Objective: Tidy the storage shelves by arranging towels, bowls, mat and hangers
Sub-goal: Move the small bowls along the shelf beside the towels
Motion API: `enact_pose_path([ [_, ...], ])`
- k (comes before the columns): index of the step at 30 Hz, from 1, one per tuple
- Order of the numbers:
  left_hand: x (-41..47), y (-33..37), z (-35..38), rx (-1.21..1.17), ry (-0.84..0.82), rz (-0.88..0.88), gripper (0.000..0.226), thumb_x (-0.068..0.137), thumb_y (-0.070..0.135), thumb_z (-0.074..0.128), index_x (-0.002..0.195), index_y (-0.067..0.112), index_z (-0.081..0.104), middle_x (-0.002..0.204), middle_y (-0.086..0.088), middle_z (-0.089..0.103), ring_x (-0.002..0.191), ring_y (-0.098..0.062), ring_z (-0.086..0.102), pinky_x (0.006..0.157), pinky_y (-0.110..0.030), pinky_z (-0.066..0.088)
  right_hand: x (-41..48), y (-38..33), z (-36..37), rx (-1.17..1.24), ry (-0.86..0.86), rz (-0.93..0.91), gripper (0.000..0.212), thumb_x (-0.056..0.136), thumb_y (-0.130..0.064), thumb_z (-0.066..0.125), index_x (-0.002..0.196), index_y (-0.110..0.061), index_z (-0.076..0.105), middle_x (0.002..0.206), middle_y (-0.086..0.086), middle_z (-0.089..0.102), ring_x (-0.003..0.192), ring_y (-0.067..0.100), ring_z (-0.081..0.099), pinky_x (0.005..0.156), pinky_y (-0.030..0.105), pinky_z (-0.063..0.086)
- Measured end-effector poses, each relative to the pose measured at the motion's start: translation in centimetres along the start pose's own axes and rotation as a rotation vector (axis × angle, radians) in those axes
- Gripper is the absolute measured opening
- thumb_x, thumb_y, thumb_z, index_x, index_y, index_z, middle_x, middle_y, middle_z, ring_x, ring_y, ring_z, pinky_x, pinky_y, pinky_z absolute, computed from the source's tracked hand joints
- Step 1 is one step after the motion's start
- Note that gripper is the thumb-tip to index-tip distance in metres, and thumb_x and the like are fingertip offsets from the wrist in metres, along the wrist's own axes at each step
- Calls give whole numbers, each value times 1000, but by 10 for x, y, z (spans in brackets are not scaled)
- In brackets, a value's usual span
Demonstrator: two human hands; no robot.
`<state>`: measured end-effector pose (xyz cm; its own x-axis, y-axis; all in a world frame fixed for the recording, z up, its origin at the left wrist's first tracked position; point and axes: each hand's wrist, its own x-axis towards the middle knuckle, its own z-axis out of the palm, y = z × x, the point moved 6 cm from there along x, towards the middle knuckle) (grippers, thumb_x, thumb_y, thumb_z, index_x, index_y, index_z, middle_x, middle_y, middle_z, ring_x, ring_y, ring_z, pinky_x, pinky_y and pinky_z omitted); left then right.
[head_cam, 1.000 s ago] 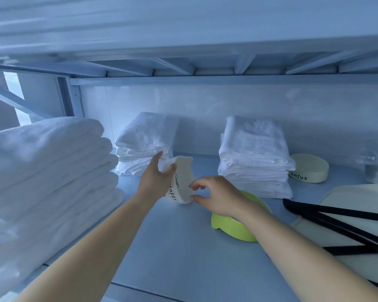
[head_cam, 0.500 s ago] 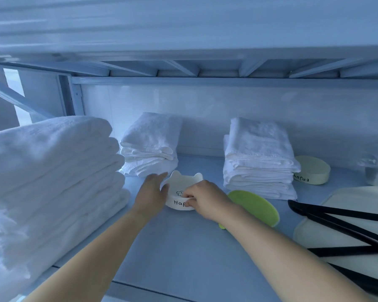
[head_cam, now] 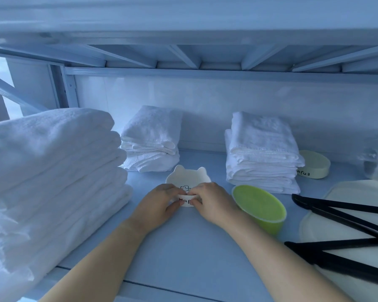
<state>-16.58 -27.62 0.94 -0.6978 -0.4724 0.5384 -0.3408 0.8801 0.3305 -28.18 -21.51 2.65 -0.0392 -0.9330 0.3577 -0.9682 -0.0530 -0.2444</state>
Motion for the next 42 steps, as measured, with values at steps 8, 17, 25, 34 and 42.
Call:
enact_pose_path([
  [8,-3,-3,1,68,47,-72,18,86,19,60,102,27,65,99,14,61,101,-7,51,73,-26,45,-10,-1,5,-29,68,2,23,90,-19,53,111,-14,62,107,6,62,102,26,56,82,38,47],
  [17,-4,-4,1,77,39,-40,19,88,20,57,105,28,60,100,16,58,101,-9,50,68,-29,47,-11,-2,1,-58,146,-30,17,88,-16,56,101,-10,64,109,2,61,110,21,50,86,29,42],
  [25,-9,10,-12,16,109,45,31,83,20,65,114,24,60,108,10,61,104,-13,55,79,-31,50,-27,-18,-42,-233,309,-147,27,64,-8,82,90,-8,74,101,7,69,99,26,64,88,33,49],
  [34,27,71,15,65,-177,180,62,81,32,66,135,40,37,128,14,47,118,-8,41,88,-26,43,-74,44,-58,-244,80,46,48,82,-48,60,123,-24,53,128,-8,50,120,16,42,88,23,33],
  [42,40,117,64,97,-222,130,79,76,32,67,143,31,26,141,9,37,126,-15,40,100,-29,38,-96,74,-73,-205,-41,92,62,71,-63,63,119,-25,53,124,-11,51,115,13,47,84,33,47],
])
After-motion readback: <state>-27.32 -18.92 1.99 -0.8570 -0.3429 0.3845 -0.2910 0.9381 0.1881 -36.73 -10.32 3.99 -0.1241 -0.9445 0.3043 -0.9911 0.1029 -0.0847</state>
